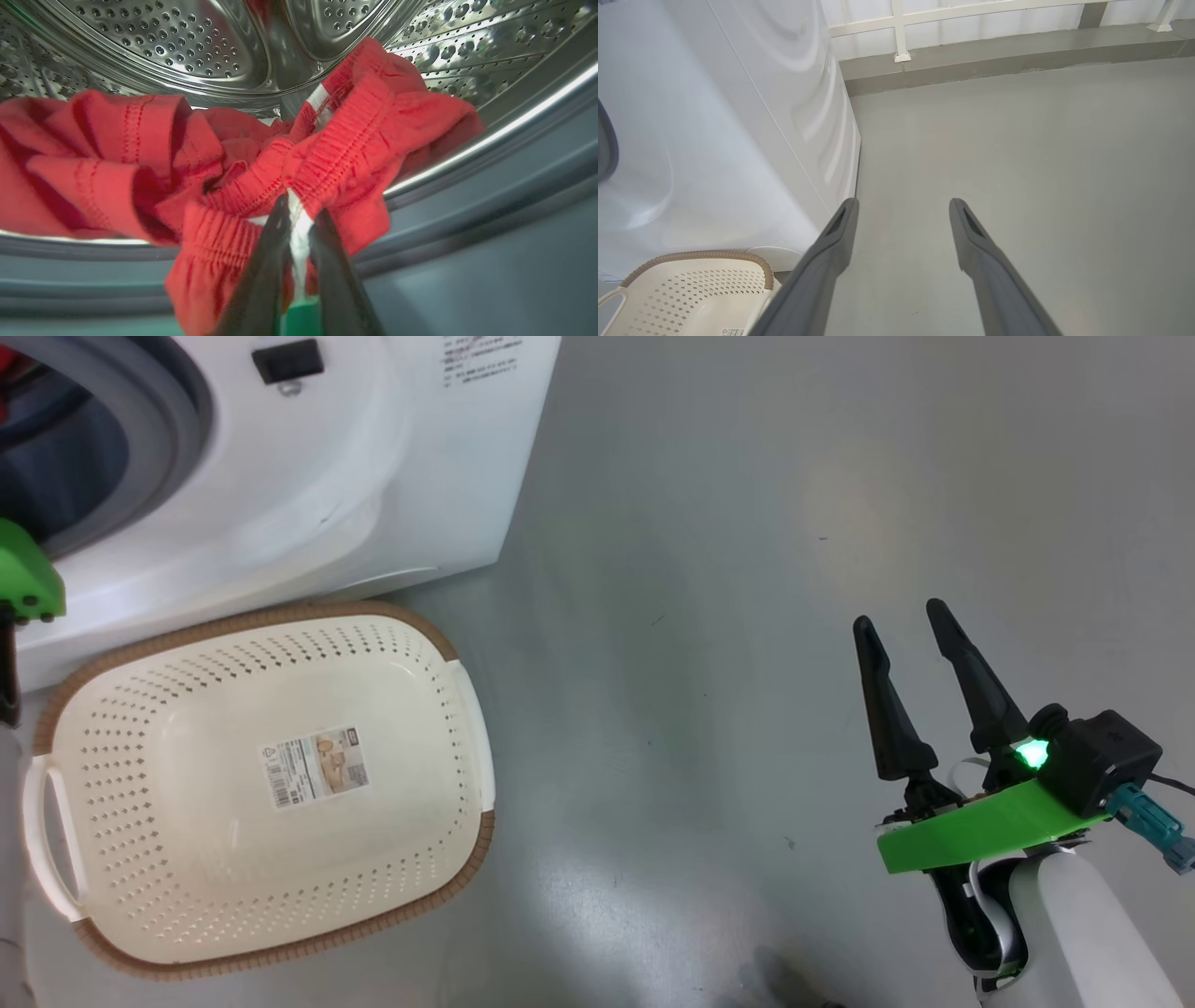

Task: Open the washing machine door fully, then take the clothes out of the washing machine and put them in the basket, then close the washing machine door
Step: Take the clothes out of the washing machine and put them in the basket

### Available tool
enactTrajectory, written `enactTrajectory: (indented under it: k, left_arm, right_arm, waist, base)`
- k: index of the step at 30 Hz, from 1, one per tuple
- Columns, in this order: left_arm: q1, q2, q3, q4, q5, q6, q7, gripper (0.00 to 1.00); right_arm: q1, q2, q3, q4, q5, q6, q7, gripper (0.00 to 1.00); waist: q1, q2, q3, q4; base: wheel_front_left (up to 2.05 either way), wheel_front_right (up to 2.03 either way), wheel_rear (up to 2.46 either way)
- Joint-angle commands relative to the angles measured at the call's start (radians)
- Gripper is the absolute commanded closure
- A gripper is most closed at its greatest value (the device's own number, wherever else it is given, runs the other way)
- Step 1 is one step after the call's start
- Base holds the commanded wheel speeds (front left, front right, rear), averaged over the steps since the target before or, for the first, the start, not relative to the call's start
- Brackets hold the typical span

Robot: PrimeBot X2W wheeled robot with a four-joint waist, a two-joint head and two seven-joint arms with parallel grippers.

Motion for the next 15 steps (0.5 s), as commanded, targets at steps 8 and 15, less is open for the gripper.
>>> enactTrajectory:
  k: [8,15]
  left_arm:
    - [0.008,0.022,0.01,-0.056,-0.015,-0.001,-0.004,1.0]
    - [0.088,-0.032,0.079,-0.215,-0.072,0.004,-0.004,1.0]
  right_arm:
    - [0.0,0.0,0.011,-0.027,0.01,0.005,-0.006,0.0]
    - [0.005,0.0,0.0,-0.025,-0.001,0.005,-0.006,0.0]
  waist:
    - [0.0,-0.0001,-0.012,0.018]
    - [0.0,-0.0001,-0.051,0.051]
  base:
    - [0.0,0.0,0.0]
    - [0.0,0.0,0.0]
